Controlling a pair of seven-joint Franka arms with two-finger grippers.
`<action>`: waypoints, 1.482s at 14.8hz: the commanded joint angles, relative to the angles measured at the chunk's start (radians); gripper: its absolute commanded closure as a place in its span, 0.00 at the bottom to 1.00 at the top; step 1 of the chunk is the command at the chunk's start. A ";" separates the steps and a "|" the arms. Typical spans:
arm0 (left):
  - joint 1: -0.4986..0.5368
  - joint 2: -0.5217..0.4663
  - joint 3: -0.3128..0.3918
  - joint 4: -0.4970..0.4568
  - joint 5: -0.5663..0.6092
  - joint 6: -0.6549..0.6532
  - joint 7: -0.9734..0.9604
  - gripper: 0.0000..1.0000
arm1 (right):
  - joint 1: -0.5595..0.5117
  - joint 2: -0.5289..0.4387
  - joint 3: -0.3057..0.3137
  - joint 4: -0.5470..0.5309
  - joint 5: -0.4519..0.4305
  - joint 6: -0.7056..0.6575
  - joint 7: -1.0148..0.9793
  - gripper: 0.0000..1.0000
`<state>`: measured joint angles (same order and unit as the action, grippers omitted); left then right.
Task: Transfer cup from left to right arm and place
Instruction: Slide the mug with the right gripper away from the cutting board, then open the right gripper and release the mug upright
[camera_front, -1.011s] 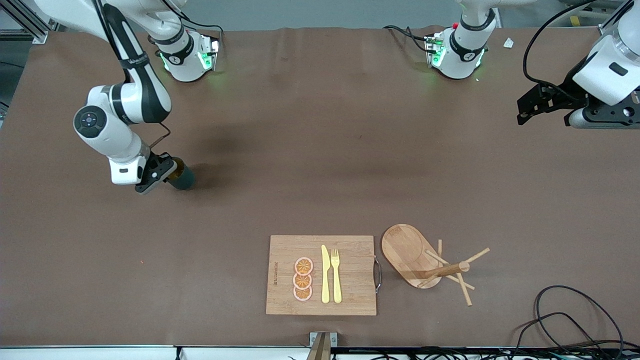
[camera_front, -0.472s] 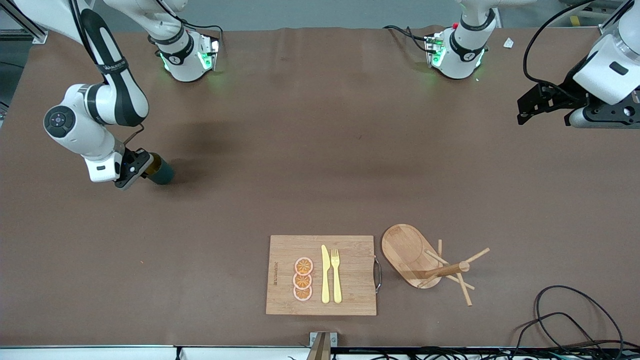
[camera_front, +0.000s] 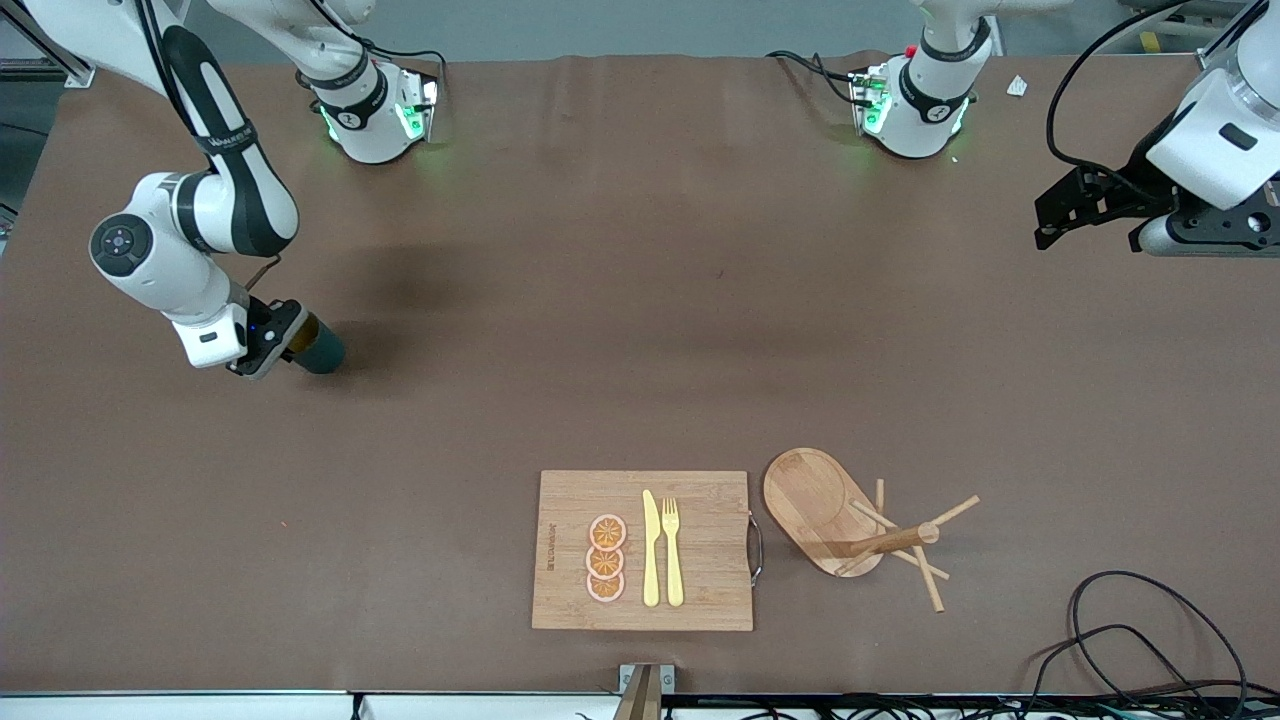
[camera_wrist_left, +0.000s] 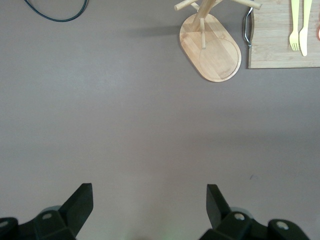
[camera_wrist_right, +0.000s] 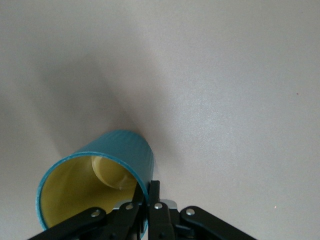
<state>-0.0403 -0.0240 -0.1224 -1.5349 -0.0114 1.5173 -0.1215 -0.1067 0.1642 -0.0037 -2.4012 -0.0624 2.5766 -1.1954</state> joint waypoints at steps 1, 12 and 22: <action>0.011 -0.019 -0.008 -0.010 0.013 0.007 0.013 0.00 | -0.028 0.023 0.013 0.005 -0.016 0.010 -0.052 1.00; 0.010 -0.019 -0.009 -0.010 0.013 0.007 0.011 0.00 | -0.025 0.020 0.019 0.077 0.035 -0.119 -0.013 0.00; 0.008 -0.017 -0.008 -0.010 0.014 0.007 0.010 0.00 | -0.054 -0.109 0.011 0.289 0.133 -0.478 0.123 0.00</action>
<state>-0.0403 -0.0240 -0.1227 -1.5347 -0.0114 1.5181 -0.1215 -0.1173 0.1271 -0.0023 -2.1303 0.0452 2.1797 -1.1479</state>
